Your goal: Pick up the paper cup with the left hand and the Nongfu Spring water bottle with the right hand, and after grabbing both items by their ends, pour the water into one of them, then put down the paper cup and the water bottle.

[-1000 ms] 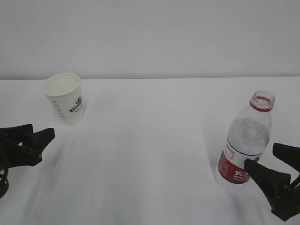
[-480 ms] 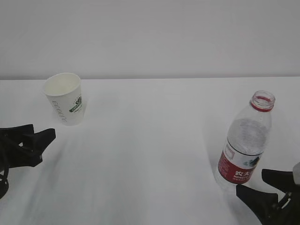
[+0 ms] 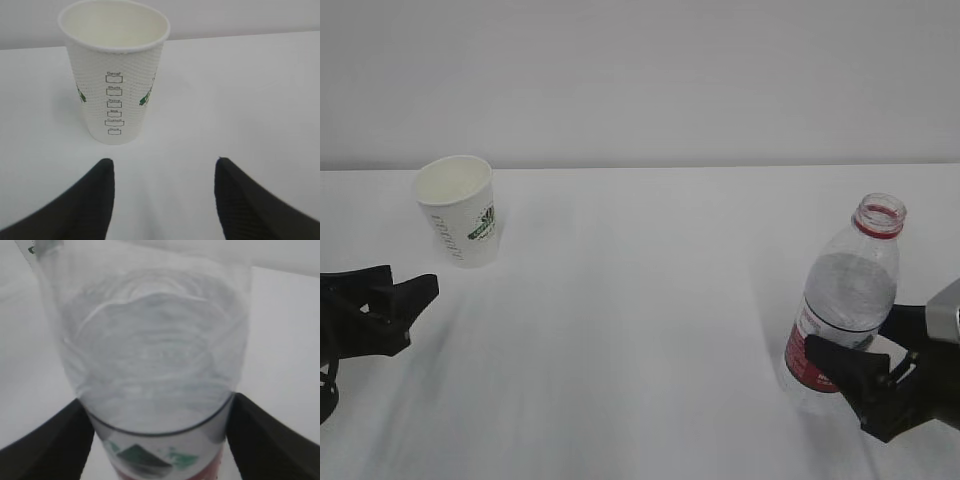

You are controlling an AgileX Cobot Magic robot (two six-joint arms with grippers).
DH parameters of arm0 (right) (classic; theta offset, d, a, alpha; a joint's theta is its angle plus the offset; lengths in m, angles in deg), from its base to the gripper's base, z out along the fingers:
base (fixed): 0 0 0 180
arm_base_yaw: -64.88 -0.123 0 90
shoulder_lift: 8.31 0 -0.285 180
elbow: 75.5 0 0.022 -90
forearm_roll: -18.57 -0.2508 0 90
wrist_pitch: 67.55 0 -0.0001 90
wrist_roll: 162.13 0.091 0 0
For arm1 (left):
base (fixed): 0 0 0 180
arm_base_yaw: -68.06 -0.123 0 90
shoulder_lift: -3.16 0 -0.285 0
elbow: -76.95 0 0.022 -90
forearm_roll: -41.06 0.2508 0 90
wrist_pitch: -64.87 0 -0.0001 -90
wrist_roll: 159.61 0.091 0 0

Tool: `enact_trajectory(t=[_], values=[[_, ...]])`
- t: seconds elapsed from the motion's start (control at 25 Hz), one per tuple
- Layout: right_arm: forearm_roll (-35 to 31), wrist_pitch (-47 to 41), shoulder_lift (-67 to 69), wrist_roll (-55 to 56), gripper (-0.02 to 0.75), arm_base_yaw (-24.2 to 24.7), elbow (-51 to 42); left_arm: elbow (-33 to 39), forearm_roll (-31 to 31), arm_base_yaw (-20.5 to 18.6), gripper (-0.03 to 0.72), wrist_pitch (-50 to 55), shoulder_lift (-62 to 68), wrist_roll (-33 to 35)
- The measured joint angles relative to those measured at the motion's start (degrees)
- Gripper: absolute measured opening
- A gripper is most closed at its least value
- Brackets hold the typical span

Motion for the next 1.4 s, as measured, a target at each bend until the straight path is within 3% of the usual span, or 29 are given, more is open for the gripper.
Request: enact_trajectory(t=[1.4], values=[[3.21, 0.13, 5.75, -1.25, 0.627, 0.00, 6.59, 0.00, 0.10, 0.00, 0.461, -0.10, 0.35, 0.00]])
